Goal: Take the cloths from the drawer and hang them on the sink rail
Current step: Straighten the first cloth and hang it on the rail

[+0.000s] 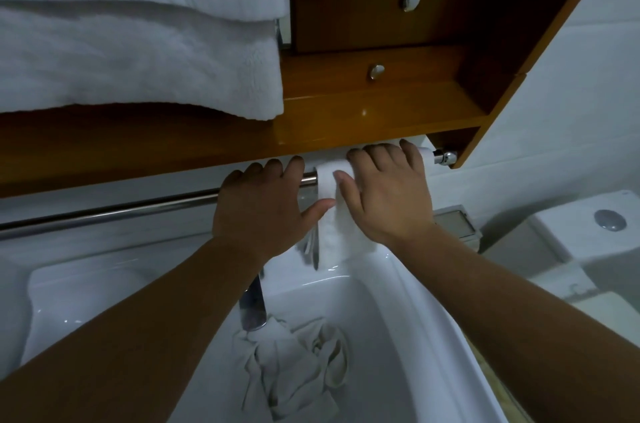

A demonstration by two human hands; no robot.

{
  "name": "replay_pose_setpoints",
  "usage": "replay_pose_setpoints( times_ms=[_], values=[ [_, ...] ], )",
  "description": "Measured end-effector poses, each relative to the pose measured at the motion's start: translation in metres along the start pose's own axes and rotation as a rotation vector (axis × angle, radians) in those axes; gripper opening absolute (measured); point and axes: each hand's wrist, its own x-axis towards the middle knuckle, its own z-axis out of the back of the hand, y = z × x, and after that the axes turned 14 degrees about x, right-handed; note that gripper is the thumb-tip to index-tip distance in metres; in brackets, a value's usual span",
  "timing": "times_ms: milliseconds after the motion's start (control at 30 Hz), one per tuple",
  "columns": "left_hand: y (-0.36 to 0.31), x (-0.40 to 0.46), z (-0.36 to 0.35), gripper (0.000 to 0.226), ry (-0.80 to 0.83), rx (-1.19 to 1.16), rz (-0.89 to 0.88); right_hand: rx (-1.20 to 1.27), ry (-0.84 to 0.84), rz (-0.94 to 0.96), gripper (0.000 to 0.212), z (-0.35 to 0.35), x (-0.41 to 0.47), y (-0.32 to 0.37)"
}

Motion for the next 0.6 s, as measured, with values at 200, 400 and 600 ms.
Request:
replay_pose_setpoints(
  times_ms=[200,400,600],
  values=[
    [-0.001,0.0,-0.003,0.068,-0.033,-0.014,0.019,-0.022,0.201,-0.042,0.058,0.006,0.038,0.0],
    [-0.001,-0.001,-0.002,0.063,-0.057,-0.018,0.038,0.102,-0.056,-0.063,0.042,0.011,0.024,-0.002],
    [0.0,-0.002,-0.003,0.064,-0.067,-0.023,0.035,0.031,-0.088,0.052,0.039,0.007,-0.01,-0.009]
  ],
)
